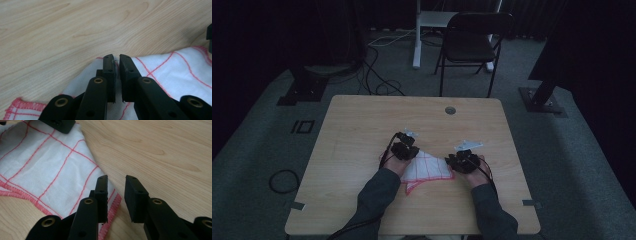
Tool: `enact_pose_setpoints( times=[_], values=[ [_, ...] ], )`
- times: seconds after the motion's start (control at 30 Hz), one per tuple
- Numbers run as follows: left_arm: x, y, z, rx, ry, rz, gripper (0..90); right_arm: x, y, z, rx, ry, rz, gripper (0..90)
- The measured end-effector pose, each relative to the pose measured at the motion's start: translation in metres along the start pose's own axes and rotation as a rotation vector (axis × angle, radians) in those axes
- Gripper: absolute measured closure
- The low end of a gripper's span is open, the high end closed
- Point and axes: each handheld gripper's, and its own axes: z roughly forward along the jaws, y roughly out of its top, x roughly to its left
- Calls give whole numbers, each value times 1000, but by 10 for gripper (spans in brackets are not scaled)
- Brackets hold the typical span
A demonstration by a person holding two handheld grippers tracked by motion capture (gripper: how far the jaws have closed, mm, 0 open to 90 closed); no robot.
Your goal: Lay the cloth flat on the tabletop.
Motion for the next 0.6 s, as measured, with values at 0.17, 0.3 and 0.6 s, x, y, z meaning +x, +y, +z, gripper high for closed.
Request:
enact_pose_setpoints(
  times=[0.17,0.3,0.6],
  values=[
    [-6,2,-14,-52,1,18,852,-3,-2,-3,-6,-14,13,731],
    [-14,2,-32,-110,-1,35,851,-6,-3,-6,-10,-26,22,731],
    [-27,-2,-71,-214,-1,71,851,-9,-5,-9,-14,-42,28,731]
  ],
)
